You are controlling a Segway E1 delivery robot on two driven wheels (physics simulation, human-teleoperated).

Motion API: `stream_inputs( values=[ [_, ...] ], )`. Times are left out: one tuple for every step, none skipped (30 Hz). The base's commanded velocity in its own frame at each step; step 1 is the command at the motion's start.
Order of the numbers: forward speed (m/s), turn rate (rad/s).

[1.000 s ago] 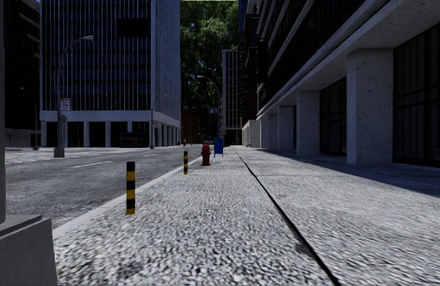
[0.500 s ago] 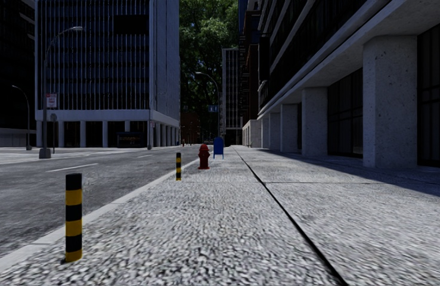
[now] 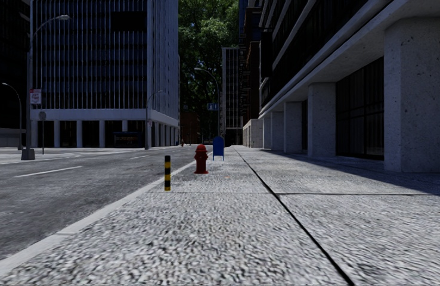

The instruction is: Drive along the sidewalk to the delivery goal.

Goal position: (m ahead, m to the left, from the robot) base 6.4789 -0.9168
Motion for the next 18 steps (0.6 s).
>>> stream_inputs(
  values=[
    [2.00, 0.00],
    [2.00, 0.00],
    [2.00, 0.00],
    [2.00, 0.00],
    [2.00, 0.00],
    [2.00, 0.00],
    [2.00, 0.00],
    [2.00, 0.00],
    [2.00, 0.00],
    [2.00, 0.00],
    [2.00, 0.00],
    [2.00, 0.00],
    [2.00, 0.00],
    [2.00, 0.00],
    [2.00, 0.00],
    [2.00, 0.00],
    [2.00, 0.00],
    [2.00, 0.00]
  ],
)
